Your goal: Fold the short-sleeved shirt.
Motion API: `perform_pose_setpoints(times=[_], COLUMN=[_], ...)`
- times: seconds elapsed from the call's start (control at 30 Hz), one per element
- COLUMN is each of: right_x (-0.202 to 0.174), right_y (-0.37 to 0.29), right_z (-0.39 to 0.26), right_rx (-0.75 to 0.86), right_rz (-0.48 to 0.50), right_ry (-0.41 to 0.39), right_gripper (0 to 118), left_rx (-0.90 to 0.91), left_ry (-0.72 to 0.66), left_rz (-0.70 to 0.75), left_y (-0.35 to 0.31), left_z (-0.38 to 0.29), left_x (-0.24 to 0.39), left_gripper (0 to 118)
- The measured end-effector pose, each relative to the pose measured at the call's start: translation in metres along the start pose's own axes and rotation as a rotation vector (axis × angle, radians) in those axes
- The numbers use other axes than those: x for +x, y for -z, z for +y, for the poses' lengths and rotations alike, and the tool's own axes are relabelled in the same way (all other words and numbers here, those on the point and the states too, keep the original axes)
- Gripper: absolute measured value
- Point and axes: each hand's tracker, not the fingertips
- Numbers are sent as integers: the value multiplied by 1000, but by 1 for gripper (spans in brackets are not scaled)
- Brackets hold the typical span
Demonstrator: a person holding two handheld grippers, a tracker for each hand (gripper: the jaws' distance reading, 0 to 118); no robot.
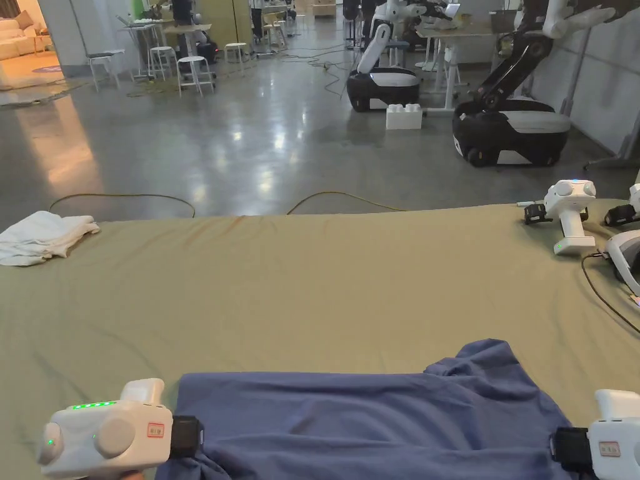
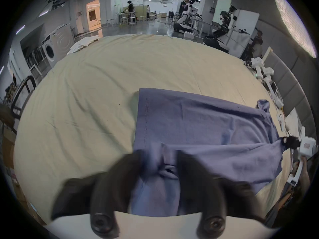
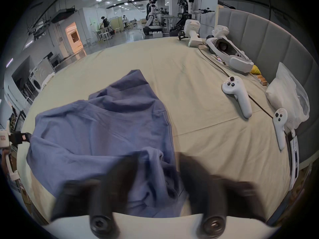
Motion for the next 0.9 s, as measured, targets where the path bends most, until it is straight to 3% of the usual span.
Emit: perform_pose_setpoints(times=[0.1, 0.23, 0.43, 0.53, 0.6, 0.63, 0.67, 0.7, 0.73, 0.8, 0.9], right_x=[6, 5, -13, -31, -45, -52, -58, -65, -67, -70, -76], right_y=[-23, -103, -237, -290, -318, -330, -341, -350, -359, -373, -391], right_z=[-6, -22, -68, -98, -116, -124, -131, -139, -147, -152, -163], right_rx=[46, 284, 583, 719, 787, 822, 836, 863, 889, 894, 935], right_rz=[32, 113, 231, 229, 193, 177, 125, 86, 87, 146, 188], right_ry=[1, 1, 31, -30, -65, -93, -128, -158, -171, -154, -147], right_gripper=[79, 80, 79, 69, 55, 42, 24, 9, 9, 0, 0], left_rx=[77, 414, 874, 989, 1024, 1045, 1073, 1080, 1087, 1123, 1060], left_ry=[47, 175, 121, 143, 152, 157, 159, 169, 184, 184, 167], left_rz=[-71, -103, -54, 27, 30, 17, 16, 42, 100, 181, 99], left_y=[-38, -146, -299, -346, -365, -375, -383, -391, -396, -405, -417], left_z=[-13, -46, -112, -148, -171, -183, -196, -207, -215, -232, -241], left_x=[-3, 9, 36, 55, 64, 67, 71, 76, 82, 88, 89], left_gripper=[92, 92, 92, 91, 90, 86, 75, 38, 3, 0, 0])
